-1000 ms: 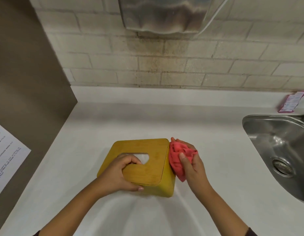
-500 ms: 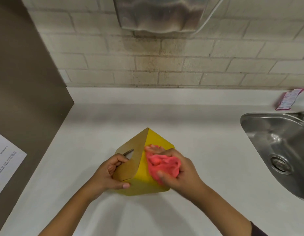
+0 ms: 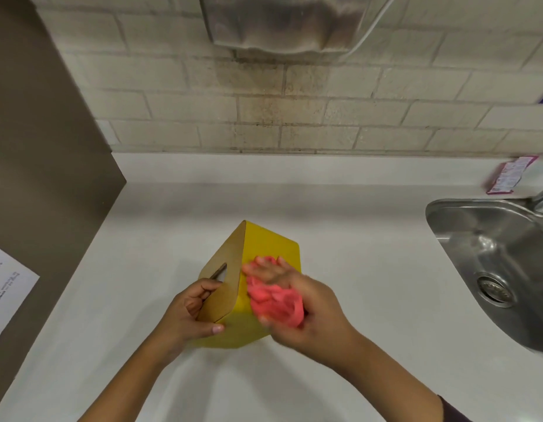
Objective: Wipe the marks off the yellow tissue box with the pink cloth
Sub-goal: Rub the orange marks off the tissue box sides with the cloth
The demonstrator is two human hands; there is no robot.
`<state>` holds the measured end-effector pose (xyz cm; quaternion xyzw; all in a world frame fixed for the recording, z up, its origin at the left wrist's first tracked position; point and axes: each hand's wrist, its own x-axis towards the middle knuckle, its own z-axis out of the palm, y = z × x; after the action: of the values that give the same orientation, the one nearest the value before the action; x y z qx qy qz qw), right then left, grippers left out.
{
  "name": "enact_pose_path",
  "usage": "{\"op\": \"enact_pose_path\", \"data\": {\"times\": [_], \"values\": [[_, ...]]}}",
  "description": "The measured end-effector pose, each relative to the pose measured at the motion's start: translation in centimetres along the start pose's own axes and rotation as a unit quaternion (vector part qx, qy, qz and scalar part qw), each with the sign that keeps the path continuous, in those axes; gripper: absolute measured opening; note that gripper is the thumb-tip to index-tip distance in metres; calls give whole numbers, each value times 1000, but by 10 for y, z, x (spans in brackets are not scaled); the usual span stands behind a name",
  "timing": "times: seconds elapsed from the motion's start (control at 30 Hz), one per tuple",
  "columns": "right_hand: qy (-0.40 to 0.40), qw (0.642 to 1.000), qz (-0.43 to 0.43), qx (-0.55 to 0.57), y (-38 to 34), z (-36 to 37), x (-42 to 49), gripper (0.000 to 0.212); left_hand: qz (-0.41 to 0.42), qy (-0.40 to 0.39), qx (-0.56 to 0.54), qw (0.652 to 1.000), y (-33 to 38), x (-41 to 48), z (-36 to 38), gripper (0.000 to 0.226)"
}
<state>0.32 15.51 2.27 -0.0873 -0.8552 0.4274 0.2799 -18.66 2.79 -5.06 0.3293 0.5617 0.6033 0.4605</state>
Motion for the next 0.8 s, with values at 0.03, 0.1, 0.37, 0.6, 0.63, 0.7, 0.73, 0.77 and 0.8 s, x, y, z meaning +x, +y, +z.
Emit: {"op": "enact_pose_path", "data": {"times": [0.03, 0.1, 0.37, 0.6, 0.63, 0.7, 0.73, 0.77, 0.8], "values": [[0, 1000, -24, -10, 5, -1, -6, 45, -3, -2, -6, 1000, 0, 0, -2, 75], [39, 997, 26, 62, 8, -7, -12, 31, -8, -4, -1, 1000, 2, -1, -1, 89], [179, 945, 257, 98, 9, -24, 39, 8, -4, -15, 45, 999, 17, 4, 25, 95], [110, 971, 213, 12, -7, -9, 29, 41, -4, -8, 28, 1000, 13, 1, 23, 77], [101, 974, 199, 28, -8, -10, 23, 41, -7, -8, 31, 999, 12, 2, 22, 74], [77, 978, 182, 63, -9, -15, 12, 40, -10, -5, 44, 999, 10, 4, 22, 71], [65, 980, 176, 73, -8, -18, 5, 41, -10, -6, 55, 998, 10, 6, 23, 70], [56, 980, 171, 80, -7, -21, -1, 43, -7, -9, 72, 997, 11, 7, 23, 70], [52, 980, 169, 88, -6, -25, -9, 45, -1, -18, 92, 996, 13, 8, 26, 69]]}}
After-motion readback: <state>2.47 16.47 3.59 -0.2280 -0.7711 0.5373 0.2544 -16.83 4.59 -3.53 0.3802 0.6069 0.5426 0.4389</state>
